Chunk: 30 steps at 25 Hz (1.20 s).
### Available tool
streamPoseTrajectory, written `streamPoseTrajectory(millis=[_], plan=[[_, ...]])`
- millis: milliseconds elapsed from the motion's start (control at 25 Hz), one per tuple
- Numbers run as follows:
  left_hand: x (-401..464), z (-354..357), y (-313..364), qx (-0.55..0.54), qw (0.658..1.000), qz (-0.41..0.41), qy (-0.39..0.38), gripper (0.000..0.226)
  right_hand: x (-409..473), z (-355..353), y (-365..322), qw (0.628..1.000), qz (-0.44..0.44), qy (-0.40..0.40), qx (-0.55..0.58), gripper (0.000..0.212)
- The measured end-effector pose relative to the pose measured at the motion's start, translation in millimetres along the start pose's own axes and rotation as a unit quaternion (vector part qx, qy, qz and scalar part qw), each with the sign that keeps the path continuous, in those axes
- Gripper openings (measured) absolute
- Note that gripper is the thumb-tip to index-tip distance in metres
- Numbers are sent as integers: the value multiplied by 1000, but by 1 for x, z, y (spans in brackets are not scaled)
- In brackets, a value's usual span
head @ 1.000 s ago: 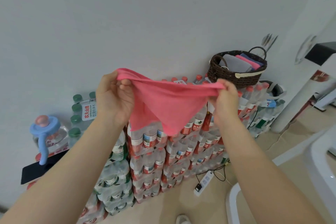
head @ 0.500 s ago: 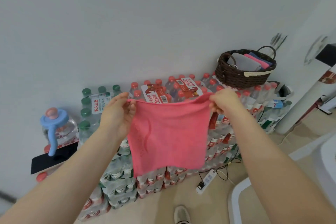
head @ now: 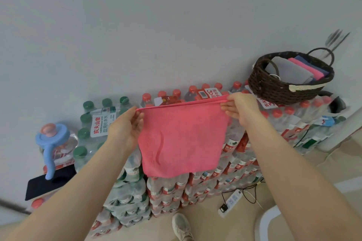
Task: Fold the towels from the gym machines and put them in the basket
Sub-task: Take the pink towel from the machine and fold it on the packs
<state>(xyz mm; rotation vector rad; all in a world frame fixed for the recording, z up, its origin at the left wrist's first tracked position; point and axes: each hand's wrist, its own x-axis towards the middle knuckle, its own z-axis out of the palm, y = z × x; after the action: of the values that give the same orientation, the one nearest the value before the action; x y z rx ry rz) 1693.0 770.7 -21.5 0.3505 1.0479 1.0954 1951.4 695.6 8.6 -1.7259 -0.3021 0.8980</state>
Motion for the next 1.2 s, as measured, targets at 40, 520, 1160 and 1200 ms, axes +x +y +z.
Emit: streamPoseTrajectory(millis=[40, 520, 1160, 1200], plan=[[11, 9, 0, -1, 1000, -5, 4, 11, 15, 2, -6, 999, -5, -7, -33, 8], [122, 86, 2, -5, 999, 21, 45, 25, 162, 59, -32, 991, -132, -15, -31, 25], [62, 13, -41, 449, 886, 103, 51, 37, 101, 16, 49, 918, -270, 17, -289, 28], [54, 6, -44, 456, 885, 87, 43, 34, 89, 9, 57, 921, -275, 40, -274, 25]])
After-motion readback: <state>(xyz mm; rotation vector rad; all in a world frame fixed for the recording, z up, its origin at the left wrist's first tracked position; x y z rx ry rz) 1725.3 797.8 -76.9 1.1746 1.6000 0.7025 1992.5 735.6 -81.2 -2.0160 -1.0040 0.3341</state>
